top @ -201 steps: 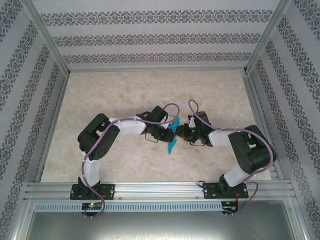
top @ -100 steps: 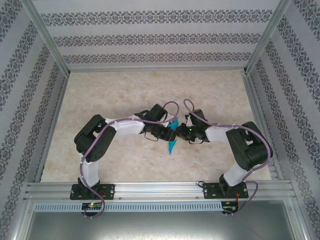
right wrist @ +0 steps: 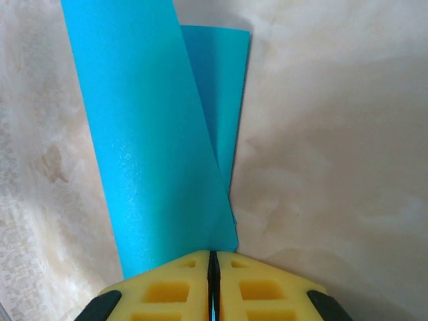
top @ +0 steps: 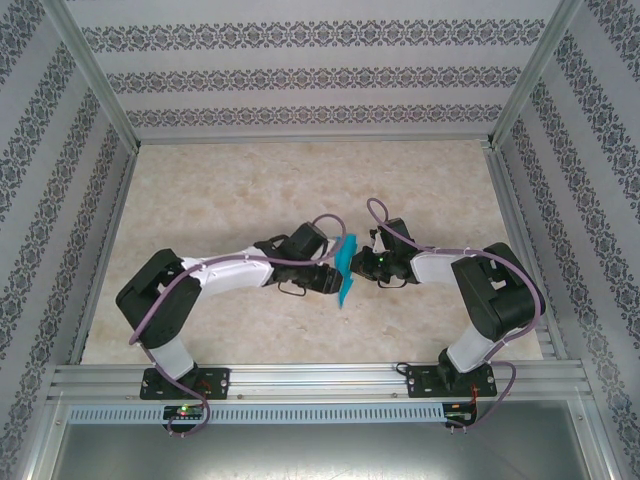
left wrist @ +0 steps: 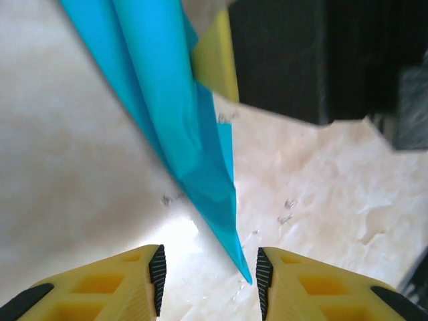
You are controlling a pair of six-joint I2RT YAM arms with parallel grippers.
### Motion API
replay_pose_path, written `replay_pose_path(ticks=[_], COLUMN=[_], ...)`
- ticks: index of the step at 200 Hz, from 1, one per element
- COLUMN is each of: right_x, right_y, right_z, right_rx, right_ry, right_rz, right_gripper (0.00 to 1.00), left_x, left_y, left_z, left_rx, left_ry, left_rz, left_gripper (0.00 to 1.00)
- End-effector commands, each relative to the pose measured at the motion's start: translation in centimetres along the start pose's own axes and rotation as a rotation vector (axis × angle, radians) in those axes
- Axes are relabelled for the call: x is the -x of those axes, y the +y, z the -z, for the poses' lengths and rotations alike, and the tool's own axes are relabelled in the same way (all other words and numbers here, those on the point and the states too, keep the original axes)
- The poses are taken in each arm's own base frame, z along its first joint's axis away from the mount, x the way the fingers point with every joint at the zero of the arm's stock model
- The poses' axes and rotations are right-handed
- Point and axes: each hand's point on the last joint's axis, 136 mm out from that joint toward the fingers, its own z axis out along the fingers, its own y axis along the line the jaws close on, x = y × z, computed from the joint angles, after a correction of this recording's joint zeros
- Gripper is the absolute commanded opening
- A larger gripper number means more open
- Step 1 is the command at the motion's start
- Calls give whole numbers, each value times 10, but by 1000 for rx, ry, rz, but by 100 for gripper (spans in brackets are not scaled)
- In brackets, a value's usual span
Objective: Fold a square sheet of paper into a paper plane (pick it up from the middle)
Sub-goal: Fold the wing for the fifth time at the center of the table.
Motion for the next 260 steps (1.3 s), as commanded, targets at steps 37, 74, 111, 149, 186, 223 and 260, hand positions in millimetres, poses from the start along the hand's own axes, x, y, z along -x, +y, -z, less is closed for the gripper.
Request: replay_pose_path(ticks=[37, 74, 111, 149, 186, 223, 260], right_x=[-17, -18, -18, -19, -18, -17, -17], right_y=[-30, -31, -33, -33, -33, -32, -32], right_z=[-13, -13, -13, -13, -12, -11, -9], right_rx=[-112, -113, -116, -115, -114, -111, -108], right_ry=[22, 23, 22, 21, 19, 16, 13], right_rz=[1, -1, -3, 0, 0, 1, 0], right_gripper=[11, 11, 11, 11, 11, 11, 11], left_x=[-12, -16, -17, -8, -2, -6, -8], left_y=[0, -7, -13, -16, -26, -25, -27], left_z=[-20, -31, -33, -16, -4, -15, -28], left_rx=[114, 114, 101, 110, 100, 99, 97], left_ry=[-18, -4, -5, -70, -116, -90, -56], left_rz=[10, -14, -20, -6, -7, -5, -9], left_gripper=[34, 27, 26, 27, 30, 32, 31])
